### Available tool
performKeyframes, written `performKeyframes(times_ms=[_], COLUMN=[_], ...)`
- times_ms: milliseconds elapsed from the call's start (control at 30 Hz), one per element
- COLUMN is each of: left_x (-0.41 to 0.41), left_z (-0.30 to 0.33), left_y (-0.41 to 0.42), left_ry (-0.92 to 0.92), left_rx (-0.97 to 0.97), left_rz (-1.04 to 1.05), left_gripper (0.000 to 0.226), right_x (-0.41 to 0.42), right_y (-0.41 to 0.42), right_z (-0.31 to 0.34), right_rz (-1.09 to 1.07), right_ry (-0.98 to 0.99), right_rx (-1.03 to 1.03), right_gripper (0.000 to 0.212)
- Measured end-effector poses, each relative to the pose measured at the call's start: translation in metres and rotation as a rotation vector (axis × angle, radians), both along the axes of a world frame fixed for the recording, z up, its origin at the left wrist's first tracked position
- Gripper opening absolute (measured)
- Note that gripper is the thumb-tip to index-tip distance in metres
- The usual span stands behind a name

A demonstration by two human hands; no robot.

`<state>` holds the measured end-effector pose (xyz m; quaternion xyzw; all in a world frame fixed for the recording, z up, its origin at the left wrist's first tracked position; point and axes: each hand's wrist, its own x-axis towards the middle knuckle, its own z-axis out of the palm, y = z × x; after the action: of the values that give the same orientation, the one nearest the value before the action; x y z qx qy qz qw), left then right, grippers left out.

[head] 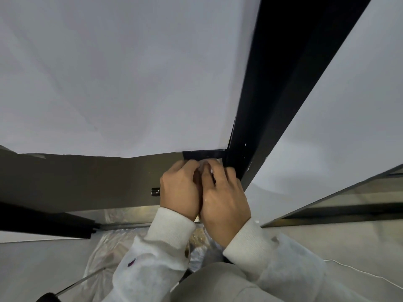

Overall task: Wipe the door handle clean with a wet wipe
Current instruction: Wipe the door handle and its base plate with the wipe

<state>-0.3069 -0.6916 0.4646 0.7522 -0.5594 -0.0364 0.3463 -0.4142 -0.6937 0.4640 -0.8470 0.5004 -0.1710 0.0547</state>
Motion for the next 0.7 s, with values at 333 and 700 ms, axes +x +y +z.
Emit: performKeyframes(times_ms=[333, 700], left_x=[-0.007, -0.002], left_z=[0.002, 0.003], left_y=[0.010, 0.003], left_ry=[0.044, 0.042], left_rx=[-0.155, -0.085], left_rz=[-0.149, -0.140], left_gripper=[0.025, 0.023], right_x=[-0.003, 0.000], right_y=[-0.002, -0.009], right_z=[-0.013, -0.010], right_rz=[-0.010, -0.075], right_ry=[-0.069, -0.102], right_rx=[-0.003, -0.022], right_gripper=[0.046, 0.051])
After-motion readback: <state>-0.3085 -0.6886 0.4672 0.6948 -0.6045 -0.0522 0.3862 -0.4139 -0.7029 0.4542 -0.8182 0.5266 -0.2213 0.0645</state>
